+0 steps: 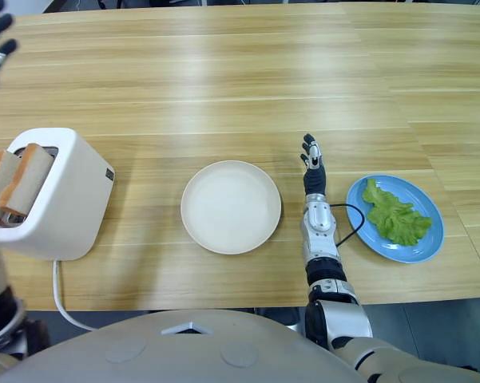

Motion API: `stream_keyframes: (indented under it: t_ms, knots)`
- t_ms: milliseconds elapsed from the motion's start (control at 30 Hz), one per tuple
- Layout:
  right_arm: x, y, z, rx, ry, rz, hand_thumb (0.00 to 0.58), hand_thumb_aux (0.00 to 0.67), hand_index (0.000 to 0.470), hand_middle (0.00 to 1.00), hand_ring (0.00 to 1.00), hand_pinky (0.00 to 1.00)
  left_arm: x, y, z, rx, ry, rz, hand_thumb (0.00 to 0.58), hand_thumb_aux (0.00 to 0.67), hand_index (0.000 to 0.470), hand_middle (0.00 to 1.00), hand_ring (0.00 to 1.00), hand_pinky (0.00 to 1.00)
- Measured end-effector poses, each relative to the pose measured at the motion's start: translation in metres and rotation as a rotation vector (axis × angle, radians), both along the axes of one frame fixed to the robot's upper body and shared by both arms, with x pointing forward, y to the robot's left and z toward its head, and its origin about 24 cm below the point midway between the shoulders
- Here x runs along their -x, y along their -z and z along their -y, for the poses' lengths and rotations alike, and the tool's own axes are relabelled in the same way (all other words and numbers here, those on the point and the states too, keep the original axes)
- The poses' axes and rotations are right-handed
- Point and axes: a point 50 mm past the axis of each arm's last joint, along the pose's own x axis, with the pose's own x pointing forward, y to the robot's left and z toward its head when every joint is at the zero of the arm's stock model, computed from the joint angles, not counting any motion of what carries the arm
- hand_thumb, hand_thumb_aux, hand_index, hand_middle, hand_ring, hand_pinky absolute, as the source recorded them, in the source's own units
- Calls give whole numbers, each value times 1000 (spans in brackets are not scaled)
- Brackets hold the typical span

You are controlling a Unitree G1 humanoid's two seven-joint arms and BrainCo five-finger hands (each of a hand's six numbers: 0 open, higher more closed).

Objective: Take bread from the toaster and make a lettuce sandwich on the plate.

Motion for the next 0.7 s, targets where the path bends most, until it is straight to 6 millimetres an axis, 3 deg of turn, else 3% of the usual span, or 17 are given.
stream_keyframes:
  t_ms: [100,233,300,533,700]
  knots:
    - [2,2,1,1,12,-4,0,0,0,0,0,0,12,5,-31,-157,-201,-89,0,0,0,0,0,0]
    - [6,5,3,2,23,-16,0,0,0,0,0,0,21,39,-77,-267,-438,-288,0,0,0,0,0,0]
    - [5,4,3,2,21,-15,0,0,0,0,0,0,25,53,-90,-320,-514,-351,0,0,0,0,0,0]
    - [10,7,4,1,26,-24,0,0,0,0,0,0,39,96,-124,-608,-726,-547,0,0,0,0,0,0]
    - [12,5,5,2,29,-10,0,0,0,0,0,0,39,110,-129,-771,-778,-593,0,0,0,0,0,0]
